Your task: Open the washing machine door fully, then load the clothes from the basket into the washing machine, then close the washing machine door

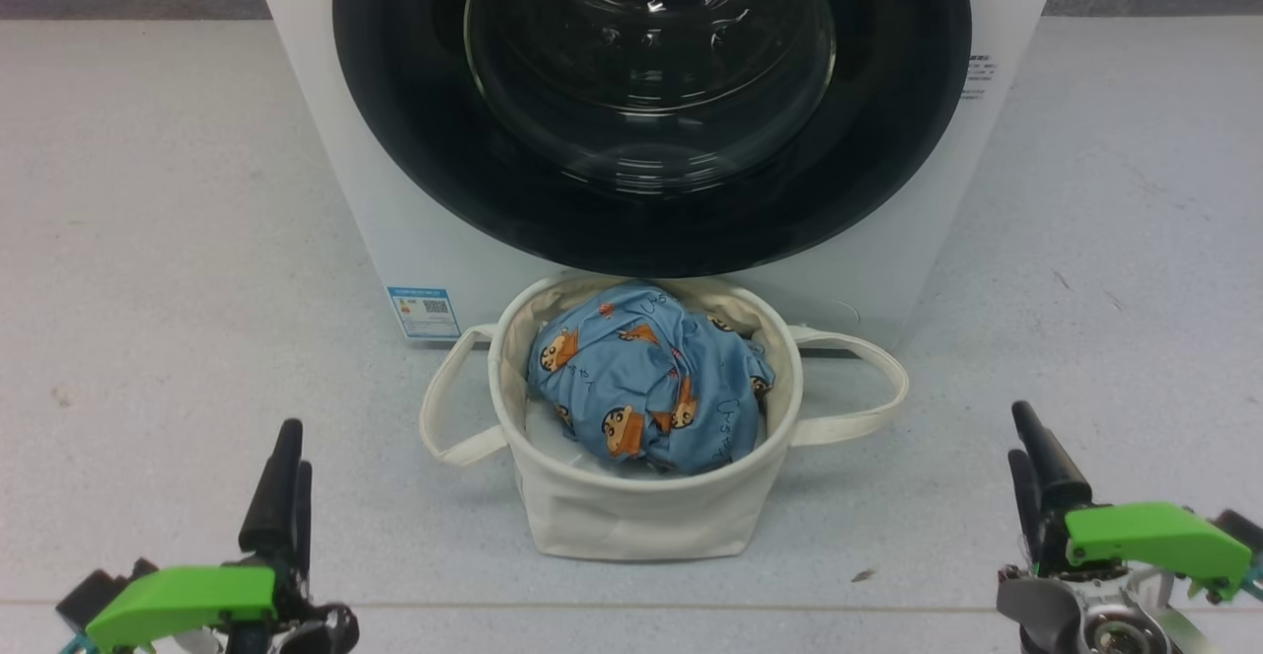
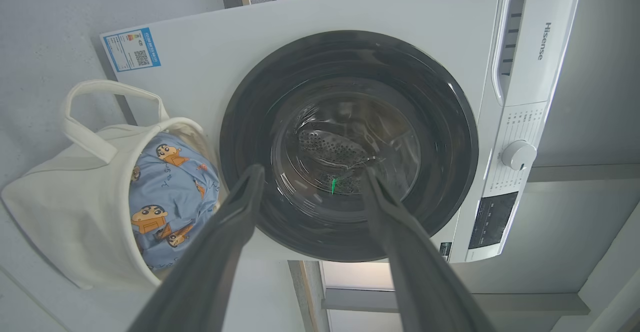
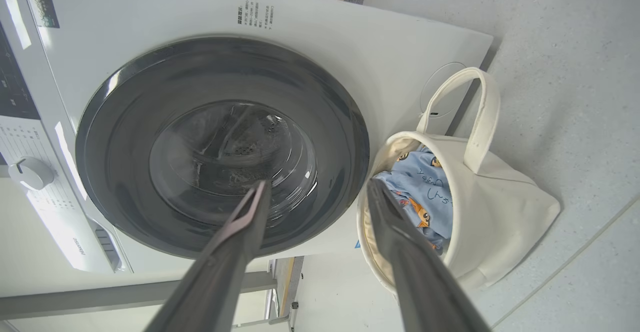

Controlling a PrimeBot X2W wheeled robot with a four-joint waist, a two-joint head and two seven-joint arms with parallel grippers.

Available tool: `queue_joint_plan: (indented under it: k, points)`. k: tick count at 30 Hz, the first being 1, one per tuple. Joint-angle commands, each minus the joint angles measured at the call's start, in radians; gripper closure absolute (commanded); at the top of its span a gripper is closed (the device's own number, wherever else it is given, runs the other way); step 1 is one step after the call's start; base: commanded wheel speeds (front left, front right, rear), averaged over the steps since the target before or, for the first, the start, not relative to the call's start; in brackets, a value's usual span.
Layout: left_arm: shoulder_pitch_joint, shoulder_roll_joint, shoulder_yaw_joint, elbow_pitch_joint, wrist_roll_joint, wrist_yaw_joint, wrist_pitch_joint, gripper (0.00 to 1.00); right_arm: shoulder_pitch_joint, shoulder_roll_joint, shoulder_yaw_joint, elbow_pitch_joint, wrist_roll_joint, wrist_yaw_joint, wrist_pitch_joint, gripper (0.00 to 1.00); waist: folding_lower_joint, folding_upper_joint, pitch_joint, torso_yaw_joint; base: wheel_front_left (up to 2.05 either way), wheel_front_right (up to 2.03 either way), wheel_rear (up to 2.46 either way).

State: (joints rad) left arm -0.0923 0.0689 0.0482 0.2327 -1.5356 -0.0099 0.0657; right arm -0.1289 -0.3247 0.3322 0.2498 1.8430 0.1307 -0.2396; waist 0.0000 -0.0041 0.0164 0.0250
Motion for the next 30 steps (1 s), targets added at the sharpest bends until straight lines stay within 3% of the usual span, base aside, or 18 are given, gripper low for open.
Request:
queue_joint_plan:
  k: [1,14,30]
  points:
    - [-0.064,0.028,0.0,-0.037,0.038,-0.009,-0.018,0.0,-0.062,-0.023,0.002,-0.026,-0.052,0.0,-0.01,0.0,0.0,-0.0004,0.002,0.002,0.0,0.0,0.0]
    - [-0.099,0.092,-0.097,-0.023,0.325,0.02,-0.089,0.0,-0.099,-0.004,0.012,-0.001,-0.381,0.0,-0.013,0.0,0.0,-0.0004,0.011,0.011,0.0,0.0,0.0]
    - [-0.135,0.117,-0.117,-0.015,0.516,-0.001,-0.133,0.0,-0.127,0.006,0.017,0.017,-0.603,0.0,0.002,0.0,0.0,-0.0004,0.012,0.027,0.0,0.0,0.0]
